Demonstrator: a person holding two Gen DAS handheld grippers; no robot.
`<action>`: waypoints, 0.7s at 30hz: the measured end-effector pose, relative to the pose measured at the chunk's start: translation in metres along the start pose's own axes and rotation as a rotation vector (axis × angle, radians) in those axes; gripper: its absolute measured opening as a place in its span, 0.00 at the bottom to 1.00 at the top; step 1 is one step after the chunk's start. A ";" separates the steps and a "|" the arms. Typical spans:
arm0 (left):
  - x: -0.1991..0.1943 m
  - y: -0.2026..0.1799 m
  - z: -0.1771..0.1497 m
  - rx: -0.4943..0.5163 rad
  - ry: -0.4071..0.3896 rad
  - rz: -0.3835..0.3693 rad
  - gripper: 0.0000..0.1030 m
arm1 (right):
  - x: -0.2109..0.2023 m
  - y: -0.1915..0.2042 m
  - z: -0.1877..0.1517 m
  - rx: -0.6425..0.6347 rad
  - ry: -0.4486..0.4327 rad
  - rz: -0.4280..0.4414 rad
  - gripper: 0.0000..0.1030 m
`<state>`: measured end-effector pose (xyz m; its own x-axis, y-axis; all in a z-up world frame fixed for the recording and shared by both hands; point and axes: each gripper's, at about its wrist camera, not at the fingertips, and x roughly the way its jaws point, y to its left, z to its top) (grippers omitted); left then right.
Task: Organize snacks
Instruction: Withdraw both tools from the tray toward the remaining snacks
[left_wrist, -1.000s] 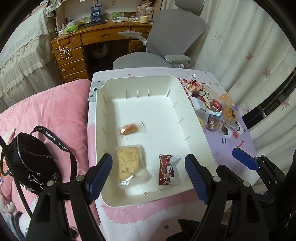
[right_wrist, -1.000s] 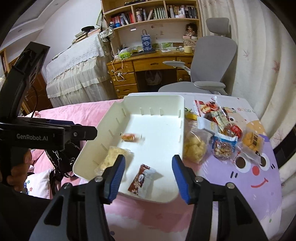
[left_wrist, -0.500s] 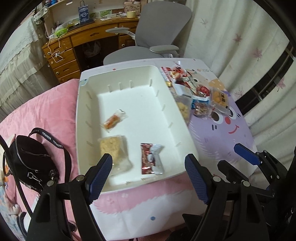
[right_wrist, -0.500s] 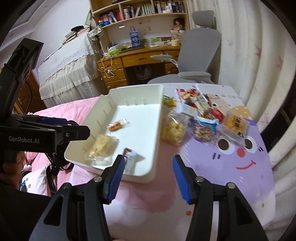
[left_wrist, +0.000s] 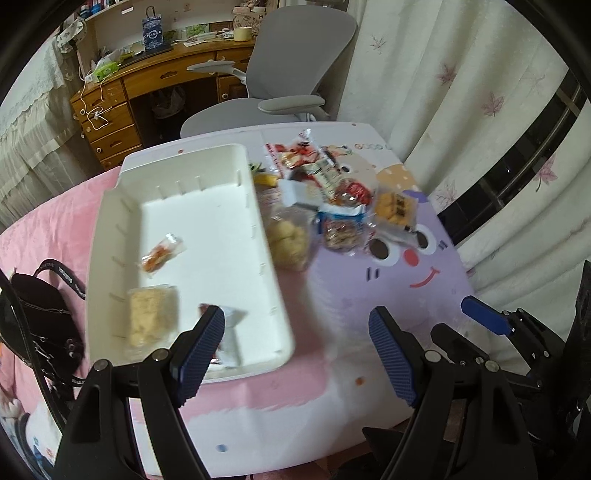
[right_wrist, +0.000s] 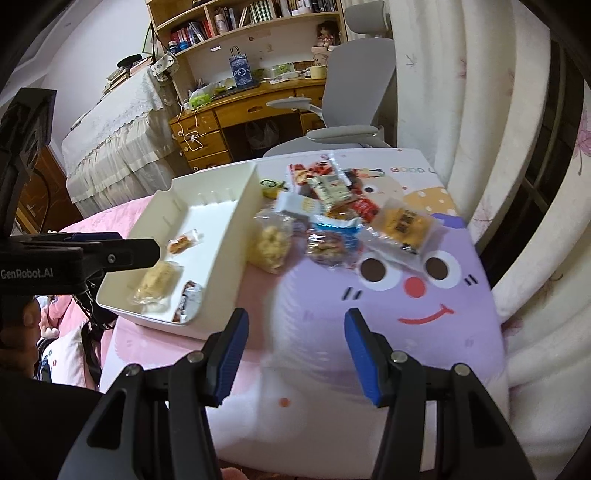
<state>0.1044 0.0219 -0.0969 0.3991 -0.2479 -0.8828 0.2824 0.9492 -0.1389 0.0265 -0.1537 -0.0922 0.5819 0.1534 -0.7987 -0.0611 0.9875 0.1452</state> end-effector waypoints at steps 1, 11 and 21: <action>0.001 -0.007 0.002 -0.007 -0.004 0.002 0.77 | -0.001 -0.008 0.002 -0.003 0.003 0.002 0.53; 0.025 -0.060 0.017 -0.080 0.002 0.044 0.77 | 0.006 -0.083 0.025 -0.012 0.057 0.055 0.54; 0.054 -0.079 0.026 -0.133 0.055 0.100 0.81 | 0.034 -0.132 0.042 0.076 0.166 0.137 0.75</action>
<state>0.1258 -0.0718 -0.1218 0.3698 -0.1434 -0.9180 0.1248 0.9867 -0.1039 0.0883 -0.2798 -0.1145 0.4306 0.2959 -0.8526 -0.0658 0.9525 0.2974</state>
